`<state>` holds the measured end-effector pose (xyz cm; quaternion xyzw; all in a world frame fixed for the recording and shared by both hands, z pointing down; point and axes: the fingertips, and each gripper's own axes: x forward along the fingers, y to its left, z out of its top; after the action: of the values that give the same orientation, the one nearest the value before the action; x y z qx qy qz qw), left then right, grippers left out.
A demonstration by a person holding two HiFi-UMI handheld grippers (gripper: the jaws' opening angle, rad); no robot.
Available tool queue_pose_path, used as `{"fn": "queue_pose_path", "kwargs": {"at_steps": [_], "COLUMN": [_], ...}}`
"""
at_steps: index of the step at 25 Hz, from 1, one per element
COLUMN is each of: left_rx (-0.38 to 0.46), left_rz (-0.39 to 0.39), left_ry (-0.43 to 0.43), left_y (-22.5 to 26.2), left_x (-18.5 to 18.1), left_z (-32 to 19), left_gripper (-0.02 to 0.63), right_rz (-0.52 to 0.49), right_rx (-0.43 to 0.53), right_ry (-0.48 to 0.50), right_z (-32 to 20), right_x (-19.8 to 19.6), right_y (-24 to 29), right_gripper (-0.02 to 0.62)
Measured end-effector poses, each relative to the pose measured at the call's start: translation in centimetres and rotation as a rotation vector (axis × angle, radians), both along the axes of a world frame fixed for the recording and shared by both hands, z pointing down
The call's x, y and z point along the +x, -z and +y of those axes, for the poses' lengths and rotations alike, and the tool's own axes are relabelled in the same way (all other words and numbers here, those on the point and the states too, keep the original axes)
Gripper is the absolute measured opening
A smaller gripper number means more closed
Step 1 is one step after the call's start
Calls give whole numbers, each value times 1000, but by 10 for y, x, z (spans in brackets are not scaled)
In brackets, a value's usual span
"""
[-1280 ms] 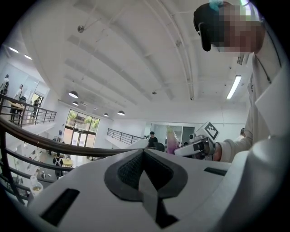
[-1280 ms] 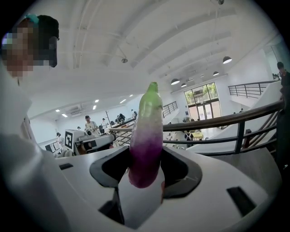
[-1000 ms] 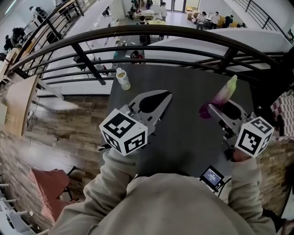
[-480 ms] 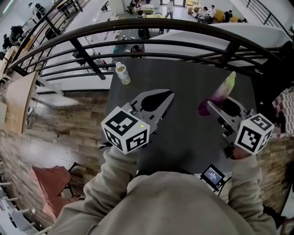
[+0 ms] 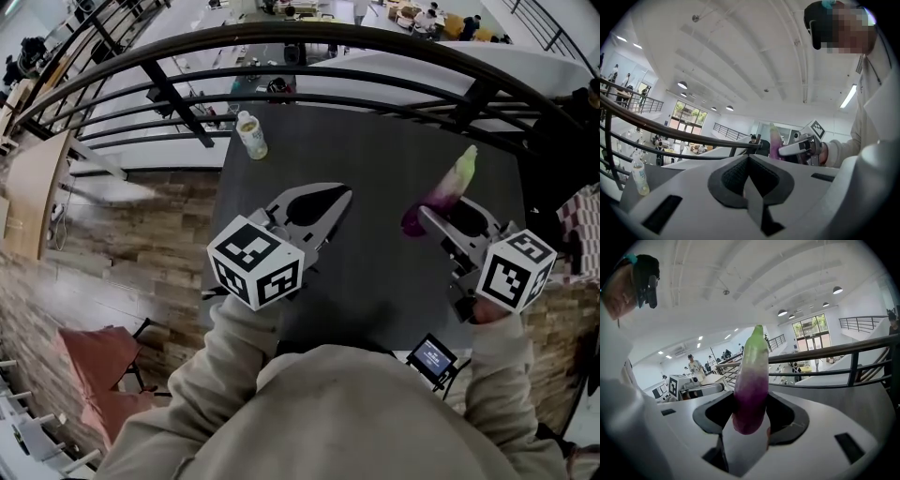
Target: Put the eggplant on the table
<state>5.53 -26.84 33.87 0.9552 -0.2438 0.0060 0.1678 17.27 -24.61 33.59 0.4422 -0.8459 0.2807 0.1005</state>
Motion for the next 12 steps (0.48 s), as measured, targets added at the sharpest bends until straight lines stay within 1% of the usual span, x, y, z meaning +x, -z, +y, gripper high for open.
{"fn": "queue_pose_path", "kwargs": {"at_steps": [5,12], "left_rx": [-41,-89], "left_rz": [-6,-32], "left_ry": [19,23], "left_y": [-20,-44], "left_x": [-6,-5], "left_z": [-4,-1], "left_gripper": [2,2], "right_rz": [1,-16], "right_rx": [-29,-72], "right_ry": [18,43], "right_z": [-7,-15], "right_x": [-5,-12], "right_y": [-14,-37], "right_gripper": [229,229]}}
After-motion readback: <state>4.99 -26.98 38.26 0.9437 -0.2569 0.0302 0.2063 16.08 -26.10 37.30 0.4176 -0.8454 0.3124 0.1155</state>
